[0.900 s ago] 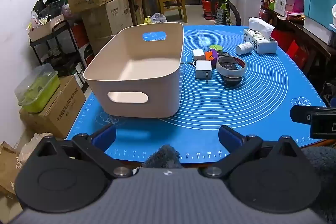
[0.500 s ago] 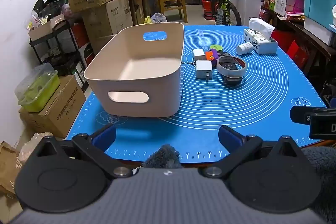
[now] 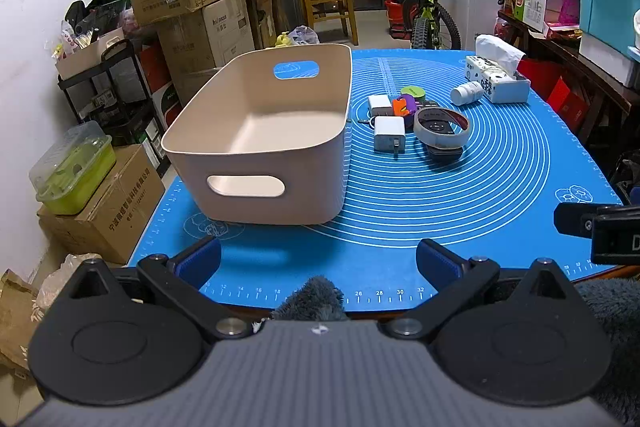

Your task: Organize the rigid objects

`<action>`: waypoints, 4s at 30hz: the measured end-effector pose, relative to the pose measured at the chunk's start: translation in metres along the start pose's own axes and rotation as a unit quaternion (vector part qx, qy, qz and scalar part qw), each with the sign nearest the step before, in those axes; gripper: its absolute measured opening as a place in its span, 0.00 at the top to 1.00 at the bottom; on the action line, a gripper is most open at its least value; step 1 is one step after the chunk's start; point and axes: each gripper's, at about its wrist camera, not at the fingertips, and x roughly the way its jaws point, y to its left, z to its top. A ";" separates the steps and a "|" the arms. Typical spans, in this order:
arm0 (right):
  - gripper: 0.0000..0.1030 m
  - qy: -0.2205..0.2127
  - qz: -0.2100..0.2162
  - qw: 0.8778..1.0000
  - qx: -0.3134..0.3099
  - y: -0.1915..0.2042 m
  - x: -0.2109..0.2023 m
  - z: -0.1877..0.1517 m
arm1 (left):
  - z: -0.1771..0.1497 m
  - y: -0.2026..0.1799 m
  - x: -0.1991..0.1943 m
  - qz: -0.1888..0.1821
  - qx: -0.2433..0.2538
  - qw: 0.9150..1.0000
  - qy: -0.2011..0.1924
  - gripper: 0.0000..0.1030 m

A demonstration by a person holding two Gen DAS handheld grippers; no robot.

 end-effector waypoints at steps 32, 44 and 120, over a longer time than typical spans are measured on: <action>0.02 -0.001 0.000 1.000 0.000 0.001 0.000 -0.002 | 0.001 -0.003 -0.002 0.003 0.004 1.000 -0.002 0.01; 0.02 -0.001 0.000 1.000 0.000 0.000 -0.001 -0.001 | 0.001 -0.004 -0.002 0.003 0.005 1.000 -0.002 0.01; 0.18 0.077 -0.059 0.995 0.033 -0.016 0.250 0.147 | 0.104 0.176 0.193 -0.008 -0.044 0.991 0.125 0.58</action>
